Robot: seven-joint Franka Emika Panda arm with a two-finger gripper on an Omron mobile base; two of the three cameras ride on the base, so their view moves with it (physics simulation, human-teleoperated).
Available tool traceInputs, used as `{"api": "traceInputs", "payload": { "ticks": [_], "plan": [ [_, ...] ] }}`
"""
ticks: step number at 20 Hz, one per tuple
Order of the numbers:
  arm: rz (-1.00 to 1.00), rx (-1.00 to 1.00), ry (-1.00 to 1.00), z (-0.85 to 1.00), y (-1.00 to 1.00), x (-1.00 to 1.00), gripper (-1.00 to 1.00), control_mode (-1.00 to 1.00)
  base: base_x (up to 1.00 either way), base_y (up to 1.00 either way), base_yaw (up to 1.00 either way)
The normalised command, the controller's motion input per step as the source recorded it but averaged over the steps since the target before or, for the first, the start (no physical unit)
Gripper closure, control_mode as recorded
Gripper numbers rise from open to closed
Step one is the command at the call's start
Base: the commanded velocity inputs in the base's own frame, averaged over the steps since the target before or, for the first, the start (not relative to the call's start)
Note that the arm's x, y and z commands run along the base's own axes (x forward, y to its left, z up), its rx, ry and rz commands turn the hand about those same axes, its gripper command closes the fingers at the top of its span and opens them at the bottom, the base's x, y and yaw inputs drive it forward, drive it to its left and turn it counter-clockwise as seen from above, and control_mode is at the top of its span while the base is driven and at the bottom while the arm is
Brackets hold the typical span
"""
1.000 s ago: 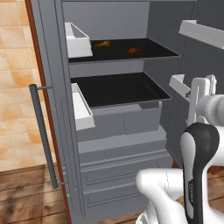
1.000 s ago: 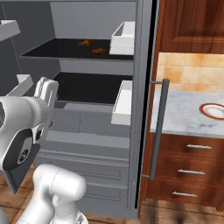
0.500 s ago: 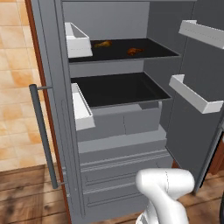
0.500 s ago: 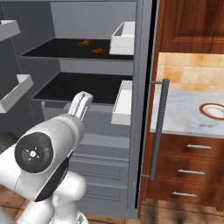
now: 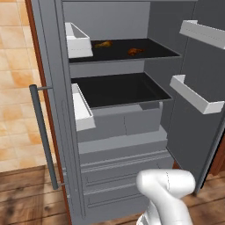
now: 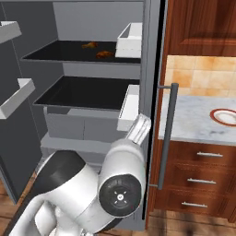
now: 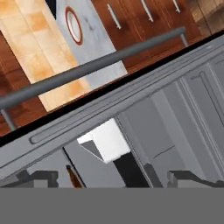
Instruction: Place the chicken drumstick on the counter behind the older chicken drumstick on the same shelf of the fridge to maintain FIFO order. Close the fridge door when finished.
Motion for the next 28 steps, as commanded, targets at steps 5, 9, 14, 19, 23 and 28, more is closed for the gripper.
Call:
{"api": "traceInputs", "payload": {
  "ticks": [5, 9, 14, 19, 23, 28],
  "plan": [
    [0.06, 0.07, 0.0, -0.56, -0.82, 0.55, -1.0, -1.0, 0.0, 0.0, 0.0],
    [0.1, 0.04, -0.02, -0.58, -0.72, 0.57, -1.0, -1.0, 0.0, 0.0, 0.0],
    [0.2, 0.01, -0.07, -0.61, -0.39, 0.78, -1.0, -1.0, 0.0, 0.0, 0.0],
    [0.18, 0.02, -0.13, -0.38, -0.43, 0.52, -1.0, -1.0, 0.0, 0.0, 0.0],
    [0.16, 0.0, 0.04, -0.23, -0.14, 0.63, -1.0, -1.0, 0.0, 0.0, 0.0],
    [0.19, 0.0, 0.0, -0.26, -0.23, 0.61, -1.0, -1.0, 0.0, 0.0, 0.0]
  ]
}}
